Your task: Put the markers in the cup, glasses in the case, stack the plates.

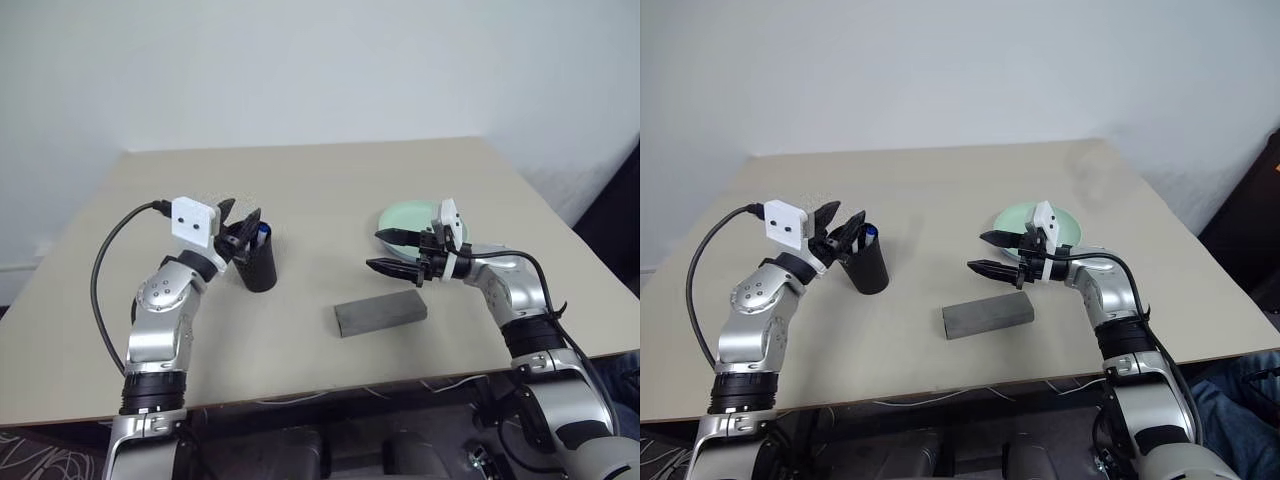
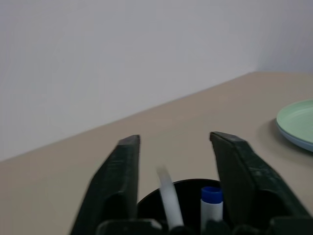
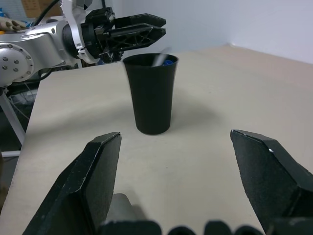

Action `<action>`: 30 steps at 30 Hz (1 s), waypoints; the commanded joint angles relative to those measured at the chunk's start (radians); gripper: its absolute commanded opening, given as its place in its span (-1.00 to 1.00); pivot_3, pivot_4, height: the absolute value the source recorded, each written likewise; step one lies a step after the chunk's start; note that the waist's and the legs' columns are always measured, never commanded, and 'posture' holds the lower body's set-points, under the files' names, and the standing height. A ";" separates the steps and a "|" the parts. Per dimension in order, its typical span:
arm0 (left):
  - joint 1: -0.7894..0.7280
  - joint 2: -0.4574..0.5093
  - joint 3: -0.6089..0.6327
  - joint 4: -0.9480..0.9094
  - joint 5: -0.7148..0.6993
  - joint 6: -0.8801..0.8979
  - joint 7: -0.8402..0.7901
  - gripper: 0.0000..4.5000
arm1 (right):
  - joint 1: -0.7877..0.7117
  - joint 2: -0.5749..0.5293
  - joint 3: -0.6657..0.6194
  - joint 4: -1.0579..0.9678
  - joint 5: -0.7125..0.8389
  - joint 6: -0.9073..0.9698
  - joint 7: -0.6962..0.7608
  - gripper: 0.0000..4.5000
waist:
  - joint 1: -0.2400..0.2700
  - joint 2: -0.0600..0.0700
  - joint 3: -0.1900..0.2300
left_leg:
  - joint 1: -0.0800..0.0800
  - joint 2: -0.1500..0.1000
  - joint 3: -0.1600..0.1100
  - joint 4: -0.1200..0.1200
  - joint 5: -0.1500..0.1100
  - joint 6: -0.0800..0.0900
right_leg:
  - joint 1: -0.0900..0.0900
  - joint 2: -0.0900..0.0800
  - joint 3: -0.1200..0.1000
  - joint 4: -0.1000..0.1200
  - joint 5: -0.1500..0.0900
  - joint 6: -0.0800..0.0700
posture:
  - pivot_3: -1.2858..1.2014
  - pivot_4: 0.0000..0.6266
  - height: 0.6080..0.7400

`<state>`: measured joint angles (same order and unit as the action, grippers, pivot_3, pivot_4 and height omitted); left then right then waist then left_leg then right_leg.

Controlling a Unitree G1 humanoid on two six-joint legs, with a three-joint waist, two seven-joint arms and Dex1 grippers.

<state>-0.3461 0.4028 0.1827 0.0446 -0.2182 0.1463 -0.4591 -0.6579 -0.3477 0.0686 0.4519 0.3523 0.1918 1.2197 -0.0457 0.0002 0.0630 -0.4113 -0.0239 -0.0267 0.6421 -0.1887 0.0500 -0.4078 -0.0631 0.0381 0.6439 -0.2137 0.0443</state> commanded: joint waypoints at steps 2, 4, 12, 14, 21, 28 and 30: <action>-0.015 -0.003 0.003 -0.038 -0.020 -0.017 -0.008 0.63 | -0.023 -0.005 -0.019 -0.041 0.013 -0.011 0.000 0.72 | 0.000 0.000 0.000 | 0.000 0.000 0.000 0.000 0.000 0.000 | 0.000 0.000 0.000 0.000 0.000 0.000 | 0.03 -1.00 0.97; -0.017 -0.004 0.005 -0.039 -0.020 -0.015 -0.009 0.63 | -0.022 -0.004 -0.018 -0.043 0.011 -0.013 -0.002 0.72 | 0.000 0.000 0.000 | 0.000 0.000 0.000 0.000 0.000 0.000 | 0.000 0.000 0.000 0.000 -0.001 -0.001 | 0.03 -1.00 0.97; -0.040 -0.012 0.019 -0.105 -0.112 0.049 -0.043 0.63 | -0.027 -0.003 -0.016 -0.031 0.007 -0.020 -0.003 0.72 | 0.000 0.000 0.000 | 0.000 0.000 0.000 0.000 0.000 0.000 | 0.000 0.000 0.000 0.000 -0.001 -0.002 | 0.03 -1.00 0.97; -0.040 -0.006 0.024 -0.145 -0.175 0.100 -0.071 0.63 | -0.026 -0.004 -0.017 -0.031 0.006 -0.020 -0.002 0.72 | 0.000 0.000 0.000 | -0.001 0.000 0.000 0.000 0.000 0.000 | 0.000 0.000 0.000 -0.001 -0.001 -0.002 | 0.03 -1.00 0.97; 0.013 0.055 0.001 -0.294 -0.354 0.286 -0.186 0.63 | -0.007 -0.012 -0.027 -0.014 -0.018 -0.045 -0.048 0.72 | -0.002 0.000 0.000 | -0.001 0.000 0.000 -0.001 0.000 0.000 | 0.000 0.000 0.000 -0.001 -0.001 -0.002 | 0.03 -1.00 0.97; 0.085 0.051 -0.123 -0.342 -0.274 0.284 -0.196 0.63 | 0.077 -0.070 -0.091 -0.045 -0.005 -0.036 -0.125 0.72 | 0.001 0.000 0.000 | -0.001 0.000 0.000 -0.001 0.000 0.000 | 0.000 -0.001 0.000 -0.002 -0.002 -0.002 | 0.03 -1.00 0.97; 0.098 0.045 -0.158 -0.342 -0.242 0.265 -0.194 0.63 | 0.114 -0.101 -0.111 -0.069 0.001 -0.025 -0.131 0.72 | 0.001 0.000 0.000 | -0.001 -0.001 0.000 -0.001 0.000 0.000 | 0.000 -0.002 0.000 -0.002 -0.002 -0.002 | 0.03 -1.00 0.97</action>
<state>-0.2354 0.4507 0.0393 -0.2592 -0.4838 0.4401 -0.6547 -0.5363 -0.4269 0.0022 0.4303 0.3344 0.1640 1.0969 -0.0442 0.0001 0.0633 -0.4124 -0.0257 -0.0260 0.6408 -0.1888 0.0504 -0.4074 -0.0663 0.0381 0.6410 -0.2154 0.0422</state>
